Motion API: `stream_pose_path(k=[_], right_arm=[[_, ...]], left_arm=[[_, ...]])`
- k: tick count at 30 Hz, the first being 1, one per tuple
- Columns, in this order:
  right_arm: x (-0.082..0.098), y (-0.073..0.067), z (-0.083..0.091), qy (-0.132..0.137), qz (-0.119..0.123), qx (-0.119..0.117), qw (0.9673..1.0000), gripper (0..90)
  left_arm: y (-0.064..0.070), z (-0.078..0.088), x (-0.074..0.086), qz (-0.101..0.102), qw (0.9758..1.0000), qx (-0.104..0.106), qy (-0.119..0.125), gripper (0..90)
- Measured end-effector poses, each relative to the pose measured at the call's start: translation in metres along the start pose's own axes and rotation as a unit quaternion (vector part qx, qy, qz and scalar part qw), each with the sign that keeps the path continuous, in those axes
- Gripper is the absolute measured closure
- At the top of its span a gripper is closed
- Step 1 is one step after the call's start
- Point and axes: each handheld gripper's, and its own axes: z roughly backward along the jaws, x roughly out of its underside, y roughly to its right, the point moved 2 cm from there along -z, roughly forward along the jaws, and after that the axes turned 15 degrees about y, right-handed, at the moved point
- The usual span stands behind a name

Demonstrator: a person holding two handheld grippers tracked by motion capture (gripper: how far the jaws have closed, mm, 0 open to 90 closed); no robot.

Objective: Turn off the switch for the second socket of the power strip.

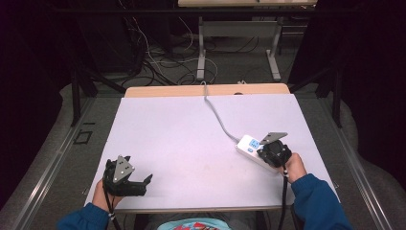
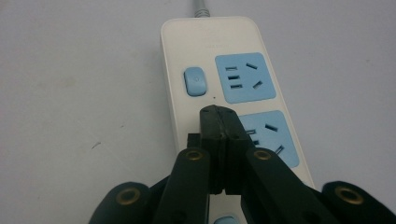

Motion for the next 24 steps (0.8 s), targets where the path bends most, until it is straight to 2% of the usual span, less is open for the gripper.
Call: stream_pose_path(k=[14,17,18,24], right_arm=[[0.0007,0.0002,-0.0004,0.0,-0.003,-0.001,1.0,90.0],[0.001,-0.0001,0.0001,-0.001,-0.01,0.0,0.9999,90.0],[0.0009,0.0011,0.0001,0.001,-0.004,0.003,1.0,90.0],[0.001,0.0012,-0.0003,0.002,-0.005,0.002,1.0,90.0]], left_arm=[[0.0001,0.0003,-0.0001,-0.001,1.0,-0.001,0.002,2.3],[0.0003,0.0,0.0,0.0,1.0,-0.002,0.004,2.3],[0.0003,0.0,0.0,0.0,1.0,-0.001,0.004,2.3],[-0.0001,0.0007,-0.0005,-0.004,1.0,-0.003,0.003,2.3]])
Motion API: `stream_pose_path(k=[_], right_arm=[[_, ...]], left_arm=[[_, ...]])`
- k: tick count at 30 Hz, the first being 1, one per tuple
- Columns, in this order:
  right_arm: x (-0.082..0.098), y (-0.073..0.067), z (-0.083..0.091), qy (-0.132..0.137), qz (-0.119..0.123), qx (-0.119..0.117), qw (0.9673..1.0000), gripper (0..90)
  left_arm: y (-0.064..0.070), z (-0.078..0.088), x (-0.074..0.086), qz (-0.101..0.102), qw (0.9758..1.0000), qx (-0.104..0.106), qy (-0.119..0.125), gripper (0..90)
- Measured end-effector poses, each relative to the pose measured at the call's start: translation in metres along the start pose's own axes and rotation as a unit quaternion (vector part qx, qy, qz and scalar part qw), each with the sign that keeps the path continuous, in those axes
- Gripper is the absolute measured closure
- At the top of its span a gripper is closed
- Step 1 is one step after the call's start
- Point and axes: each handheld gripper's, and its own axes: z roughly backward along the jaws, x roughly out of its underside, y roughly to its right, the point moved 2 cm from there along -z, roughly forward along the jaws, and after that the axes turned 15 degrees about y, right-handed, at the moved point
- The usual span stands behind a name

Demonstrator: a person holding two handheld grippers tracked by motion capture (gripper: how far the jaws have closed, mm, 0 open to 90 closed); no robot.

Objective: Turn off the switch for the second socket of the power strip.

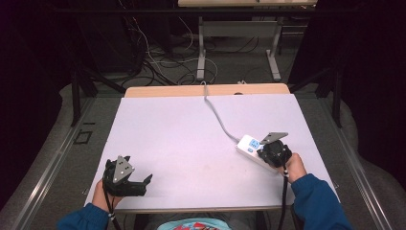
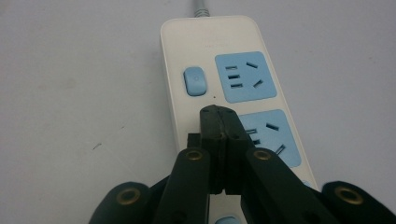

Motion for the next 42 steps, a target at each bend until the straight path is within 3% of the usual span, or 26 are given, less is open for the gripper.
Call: stream_pose_path(k=[9,22,23,30,42], right_arm=[[0.0003,-0.001,0.0002,0.0,-0.011,0.0,0.9999,90.0],[0.0008,-0.0012,0.0007,0.004,-0.01,0.002,0.9999,90.0],[0.0011,0.0007,0.0008,0.008,-0.001,-0.003,1.0,90.0],[0.0016,-0.0017,0.0015,0.007,-0.011,0.005,0.9999,90.0],[0.0018,-0.0019,0.0012,0.011,-0.006,0.005,0.9999,90.0]], left_arm=[[0.0,0.0002,-0.0002,-0.002,1.0,-0.001,-0.001,2.3],[0.0005,0.0002,-0.0002,0.0,1.0,0.0,-0.001,2.3],[0.0004,0.0003,-0.0002,0.0,1.0,0.0,-0.001,2.3],[0.0008,0.0003,-0.0002,0.002,1.0,0.0,0.001,2.3],[0.0008,0.0,-0.0001,0.002,1.0,0.0,0.002,2.3]])
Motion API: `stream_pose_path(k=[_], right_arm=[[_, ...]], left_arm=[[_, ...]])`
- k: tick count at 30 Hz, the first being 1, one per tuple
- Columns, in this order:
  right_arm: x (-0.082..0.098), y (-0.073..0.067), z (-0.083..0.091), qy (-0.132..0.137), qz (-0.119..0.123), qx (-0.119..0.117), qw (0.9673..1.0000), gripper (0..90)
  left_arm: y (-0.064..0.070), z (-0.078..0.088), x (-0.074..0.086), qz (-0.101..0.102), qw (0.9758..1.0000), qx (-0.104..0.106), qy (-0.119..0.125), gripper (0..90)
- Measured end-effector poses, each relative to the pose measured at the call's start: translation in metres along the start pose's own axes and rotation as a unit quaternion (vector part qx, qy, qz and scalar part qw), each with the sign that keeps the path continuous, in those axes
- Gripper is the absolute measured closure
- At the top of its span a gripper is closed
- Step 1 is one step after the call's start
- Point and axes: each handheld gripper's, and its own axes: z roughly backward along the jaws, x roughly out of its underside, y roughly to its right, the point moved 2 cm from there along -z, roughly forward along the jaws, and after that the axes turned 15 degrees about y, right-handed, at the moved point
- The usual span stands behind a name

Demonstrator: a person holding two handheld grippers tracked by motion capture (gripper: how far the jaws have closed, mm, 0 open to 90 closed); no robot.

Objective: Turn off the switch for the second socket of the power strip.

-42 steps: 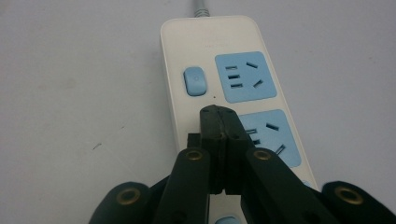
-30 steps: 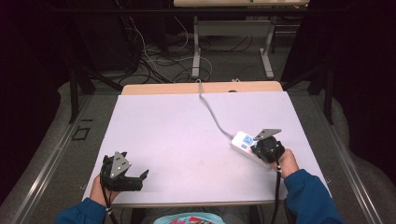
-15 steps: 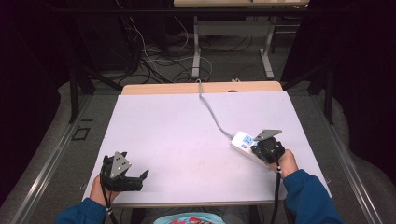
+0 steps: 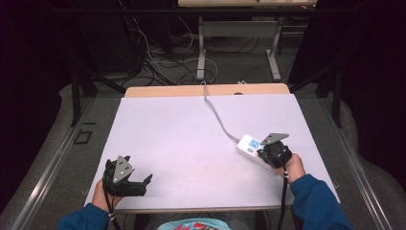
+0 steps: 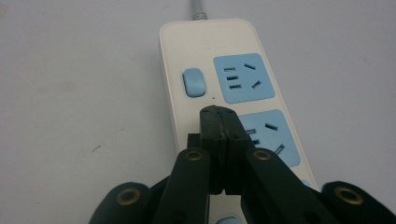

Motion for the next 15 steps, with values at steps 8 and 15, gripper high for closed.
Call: stream_pose_path(k=[8,15], right_arm=[[-0.0003,-0.0006,0.0004,-0.001,0.001,0.001,1.0,90.0],[-0.0006,-0.001,0.0005,-0.003,0.007,0.004,1.0,90.0]], left_arm=[[-0.0001,0.0002,-0.0001,0.0,1.0,0.001,-0.001,2.3],[-0.0001,0.0002,0.0,0.0,1.0,0.001,-0.001,2.3]])
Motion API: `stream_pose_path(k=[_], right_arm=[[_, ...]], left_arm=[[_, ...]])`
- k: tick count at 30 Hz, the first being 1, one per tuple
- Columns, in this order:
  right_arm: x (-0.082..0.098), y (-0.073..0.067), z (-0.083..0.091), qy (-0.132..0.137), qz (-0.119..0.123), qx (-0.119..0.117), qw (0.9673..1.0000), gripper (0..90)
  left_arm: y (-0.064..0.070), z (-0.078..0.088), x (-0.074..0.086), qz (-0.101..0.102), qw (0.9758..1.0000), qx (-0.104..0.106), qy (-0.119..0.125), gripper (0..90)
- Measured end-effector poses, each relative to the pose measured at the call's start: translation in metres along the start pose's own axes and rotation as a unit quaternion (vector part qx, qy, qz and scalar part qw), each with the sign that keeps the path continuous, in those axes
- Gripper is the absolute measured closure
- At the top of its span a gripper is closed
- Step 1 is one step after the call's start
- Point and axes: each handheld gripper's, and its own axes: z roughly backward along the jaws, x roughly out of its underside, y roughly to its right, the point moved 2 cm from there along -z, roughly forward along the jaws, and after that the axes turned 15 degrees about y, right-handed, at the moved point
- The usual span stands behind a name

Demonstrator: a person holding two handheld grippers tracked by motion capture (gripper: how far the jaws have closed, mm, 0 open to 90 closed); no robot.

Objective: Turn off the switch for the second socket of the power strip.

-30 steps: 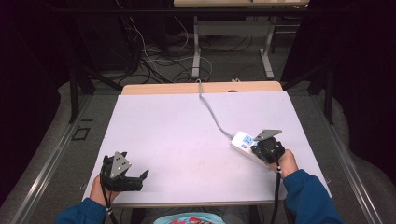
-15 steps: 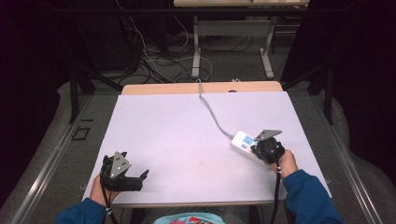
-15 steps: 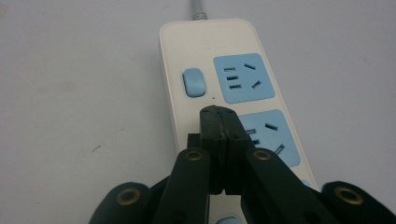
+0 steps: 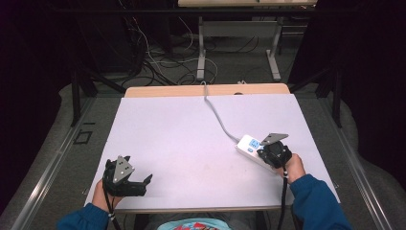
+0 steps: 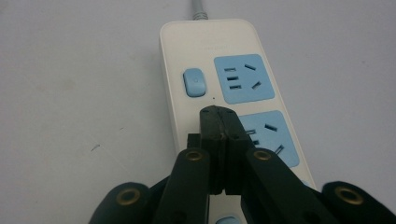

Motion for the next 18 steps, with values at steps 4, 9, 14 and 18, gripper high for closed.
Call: stream_pose_path(k=[4,9,14,18], right_arm=[[-0.0001,0.0002,0.0,0.0,0.0,-0.001,1.0,90.0],[-0.0002,0.0007,0.0006,-0.001,0.005,0.0,1.0,90.0],[-0.0012,0.001,0.002,0.011,0.003,-0.001,0.9999,90.0],[-0.001,0.0007,0.0026,0.008,-0.003,-0.001,1.0,90.0]], left_arm=[[-0.0001,-0.0001,0.0001,0.0,1.0,0.0,0.0,2.3],[0.0,-0.0002,0.0,0.0,1.0,0.0,0.0,2.3],[-0.0002,-0.0001,-0.0001,0.0,1.0,0.0,0.001,2.3],[-0.0002,-0.0001,-0.0001,0.0,1.0,0.0,0.0,2.3]])
